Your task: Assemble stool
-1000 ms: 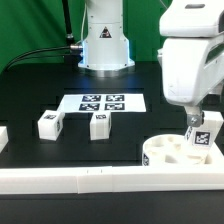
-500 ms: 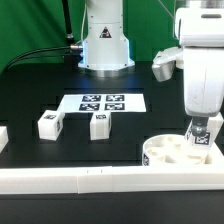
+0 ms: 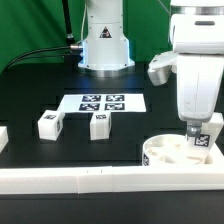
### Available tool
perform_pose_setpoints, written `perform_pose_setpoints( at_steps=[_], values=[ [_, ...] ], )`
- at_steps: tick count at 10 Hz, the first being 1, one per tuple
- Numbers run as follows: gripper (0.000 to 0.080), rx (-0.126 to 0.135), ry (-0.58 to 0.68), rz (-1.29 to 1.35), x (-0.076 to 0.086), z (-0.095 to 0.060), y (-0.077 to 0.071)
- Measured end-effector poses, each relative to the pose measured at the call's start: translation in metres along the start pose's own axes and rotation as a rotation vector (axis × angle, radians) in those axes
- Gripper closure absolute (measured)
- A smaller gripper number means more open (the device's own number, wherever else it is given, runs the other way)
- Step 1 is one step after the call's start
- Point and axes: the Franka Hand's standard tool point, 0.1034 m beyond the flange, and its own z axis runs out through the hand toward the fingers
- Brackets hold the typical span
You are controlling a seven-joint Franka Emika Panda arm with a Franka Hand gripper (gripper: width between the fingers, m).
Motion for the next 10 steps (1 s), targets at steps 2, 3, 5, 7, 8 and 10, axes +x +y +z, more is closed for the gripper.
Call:
perform_pose_setpoints(
  at_steps=[2, 3, 5, 7, 8, 10],
  values=[
    [0.0462, 0.003, -0.002, 0.030, -0.0006, 0.0002, -0.0005],
    [0.0462, 0.003, -0.002, 0.031, -0.0008, 0.0002, -0.0004],
    [0.0462, 0.004, -0.001, 0.122, -0.0009, 0.0003, -0.0004],
    [0.0462, 0.004, 0.006, 0.387, -0.0005, 0.0010, -0.0010],
    [0.0462, 0.009, 0.010, 0.515, 0.0005, 0.0013, -0.0018],
    [0.0462, 0.012, 0.010, 0.721, 0.0007, 0.0017, -0.0023]
  ],
)
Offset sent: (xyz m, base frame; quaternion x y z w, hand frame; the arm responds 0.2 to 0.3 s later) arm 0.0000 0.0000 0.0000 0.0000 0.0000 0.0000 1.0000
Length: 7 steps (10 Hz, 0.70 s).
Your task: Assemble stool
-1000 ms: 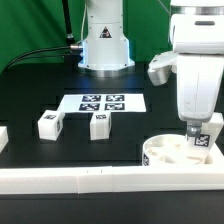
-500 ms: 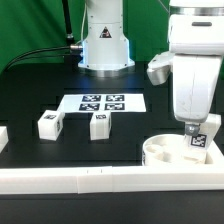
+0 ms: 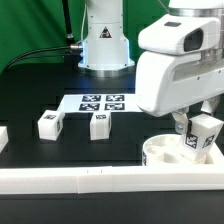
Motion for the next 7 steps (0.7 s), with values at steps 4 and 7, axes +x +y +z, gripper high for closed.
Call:
perform_pose_setpoints(
  at_steps=[4, 7],
  values=[
    [0.0462, 0.009, 0.012, 0.401, 0.0003, 0.0006, -0.0001],
    [0.0462, 0.011, 0.010, 0.586, 0.0004, 0.0010, -0.0009]
  ],
)
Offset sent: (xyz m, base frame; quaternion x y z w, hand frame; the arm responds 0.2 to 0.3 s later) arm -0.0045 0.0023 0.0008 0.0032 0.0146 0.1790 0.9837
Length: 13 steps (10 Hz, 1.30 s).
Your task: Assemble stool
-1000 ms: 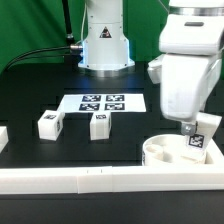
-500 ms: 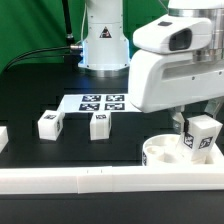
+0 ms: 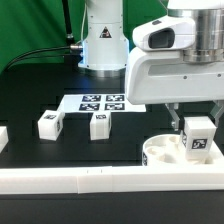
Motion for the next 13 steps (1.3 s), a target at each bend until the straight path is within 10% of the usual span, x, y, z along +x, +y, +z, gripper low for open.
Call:
perform_pose_setpoints(
  at_steps=[13],
  values=[
    [0.0462, 0.074, -0.025, 1.202, -0.0078, 0.0019, -0.0082]
  ],
)
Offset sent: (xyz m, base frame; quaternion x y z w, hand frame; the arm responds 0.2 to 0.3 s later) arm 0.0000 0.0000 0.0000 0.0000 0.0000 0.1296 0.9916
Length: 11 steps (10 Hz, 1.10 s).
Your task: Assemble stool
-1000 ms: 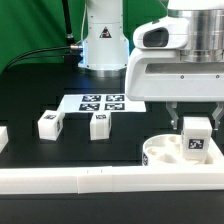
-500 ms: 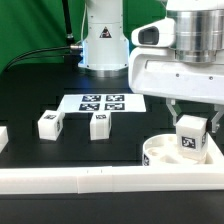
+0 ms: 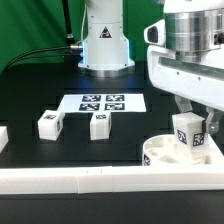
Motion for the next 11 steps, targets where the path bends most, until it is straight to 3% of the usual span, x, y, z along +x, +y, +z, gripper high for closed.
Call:
perform_pose_setpoints(
  at_steps=[2, 5, 6, 7, 9, 11],
  values=[
    [0.0462, 0.006, -0.028, 0.140, 0.000, 0.000, 0.000],
    [0.0462, 0.006, -0.031, 0.142, -0.001, 0.001, 0.000],
    [0.0377, 0.010, -0.032, 0.135, -0.001, -0.001, -0.001],
    [0.0206, 0.026, -0.036, 0.122, -0.004, -0.013, -0.003],
    [0.0162, 0.057, -0.048, 0.098, -0.010, -0.041, -0.004],
    [0.0151, 0.059, -0.047, 0.064, -0.011, -0.042, -0.004]
  ],
)
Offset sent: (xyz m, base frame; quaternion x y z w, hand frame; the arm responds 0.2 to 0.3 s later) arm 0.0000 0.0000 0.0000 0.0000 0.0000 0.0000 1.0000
